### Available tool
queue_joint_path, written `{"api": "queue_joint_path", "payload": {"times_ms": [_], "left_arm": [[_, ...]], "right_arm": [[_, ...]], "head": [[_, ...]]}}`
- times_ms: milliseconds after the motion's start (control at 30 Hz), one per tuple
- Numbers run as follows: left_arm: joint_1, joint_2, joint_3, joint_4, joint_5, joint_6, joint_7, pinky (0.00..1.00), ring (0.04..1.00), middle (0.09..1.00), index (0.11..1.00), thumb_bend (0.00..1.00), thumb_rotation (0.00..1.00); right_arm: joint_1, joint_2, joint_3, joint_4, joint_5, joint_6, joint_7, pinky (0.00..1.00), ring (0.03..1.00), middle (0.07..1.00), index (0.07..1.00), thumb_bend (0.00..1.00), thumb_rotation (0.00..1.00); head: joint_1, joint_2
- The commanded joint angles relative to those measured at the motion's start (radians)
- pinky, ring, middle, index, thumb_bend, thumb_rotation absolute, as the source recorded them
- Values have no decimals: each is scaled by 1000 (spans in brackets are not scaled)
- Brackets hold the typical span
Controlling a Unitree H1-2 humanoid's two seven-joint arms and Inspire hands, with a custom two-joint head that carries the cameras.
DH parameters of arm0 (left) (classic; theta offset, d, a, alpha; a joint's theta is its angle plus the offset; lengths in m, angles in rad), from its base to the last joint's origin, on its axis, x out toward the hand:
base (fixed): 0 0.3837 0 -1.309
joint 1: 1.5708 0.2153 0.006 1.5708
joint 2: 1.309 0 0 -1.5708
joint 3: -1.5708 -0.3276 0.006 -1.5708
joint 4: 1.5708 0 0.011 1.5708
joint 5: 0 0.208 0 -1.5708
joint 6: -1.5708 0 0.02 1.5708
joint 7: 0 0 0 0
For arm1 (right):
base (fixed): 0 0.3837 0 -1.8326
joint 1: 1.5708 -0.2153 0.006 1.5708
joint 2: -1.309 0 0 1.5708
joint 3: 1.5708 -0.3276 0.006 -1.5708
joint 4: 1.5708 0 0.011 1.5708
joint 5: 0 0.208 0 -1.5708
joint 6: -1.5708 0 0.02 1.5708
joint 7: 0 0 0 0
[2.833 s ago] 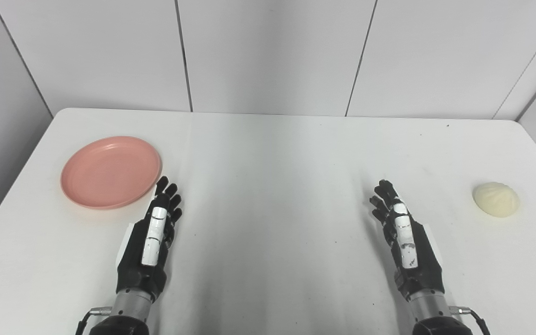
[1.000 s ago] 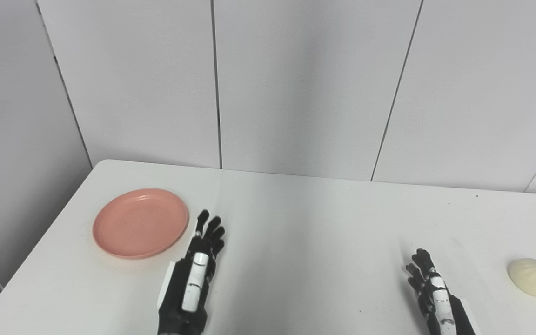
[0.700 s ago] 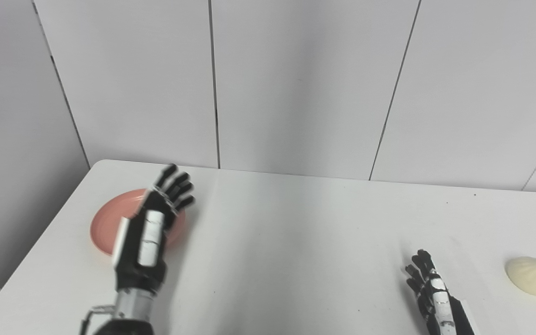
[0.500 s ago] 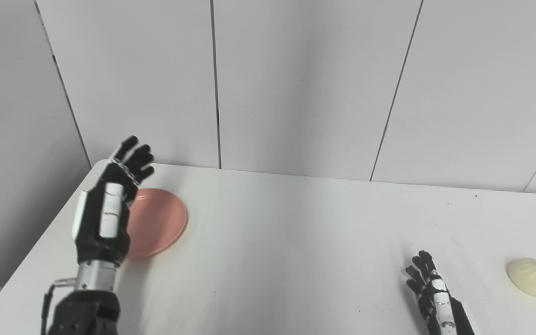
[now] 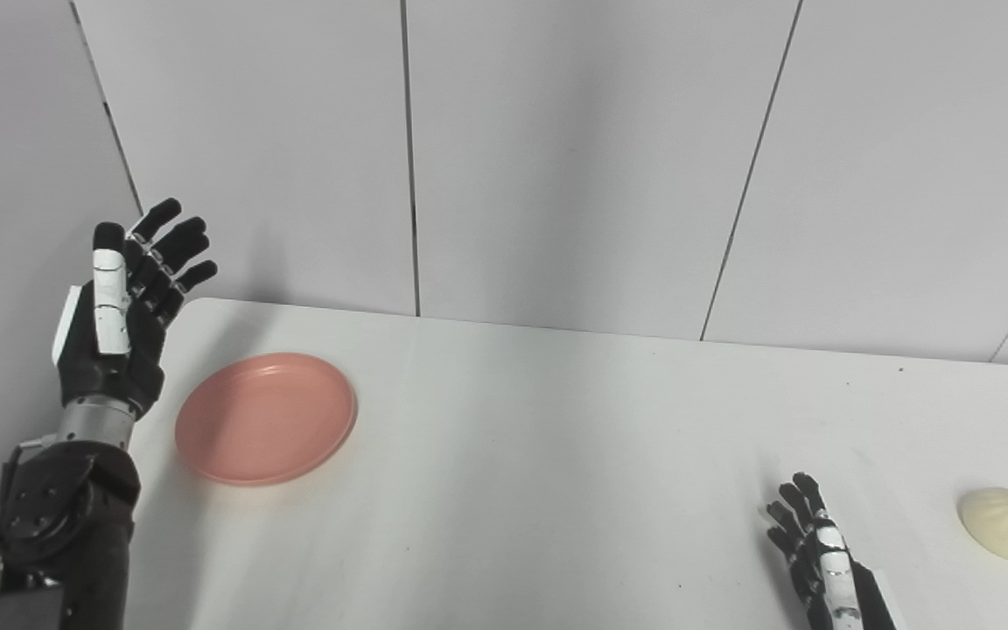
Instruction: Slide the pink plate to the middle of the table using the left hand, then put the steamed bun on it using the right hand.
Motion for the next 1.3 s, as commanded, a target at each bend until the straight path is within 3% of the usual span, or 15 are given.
{"api": "queue_joint_path", "payload": {"times_ms": [0,233,433,667,933,1267], "left_arm": [[-47,50,4,33,36,-82,-11,765,830,795,789,904,928],[-87,97,17,291,78,-247,-14,773,857,867,822,889,897],[-143,127,24,533,61,-355,-46,782,855,862,817,873,901],[-185,137,28,703,49,-410,-67,775,868,863,849,839,915],[-179,98,12,783,44,-426,-76,739,847,852,831,835,890],[-176,51,-41,746,57,-386,-84,730,854,847,829,848,882]], "right_arm": [[11,2,3,-11,3,8,2,957,940,958,973,776,1000],[13,-1,2,-12,7,10,5,947,937,956,972,775,1000],[18,-1,2,-22,9,19,3,946,935,955,972,775,1000],[19,1,4,-26,4,23,0,943,938,957,974,774,1000],[21,6,8,-37,2,31,-5,917,928,949,968,793,1000],[22,6,13,-52,5,47,-8,919,924,949,965,795,1000]], "head": [[0,2],[-2,6],[-5,14],[-11,22],[-25,32],[-31,41]]}}
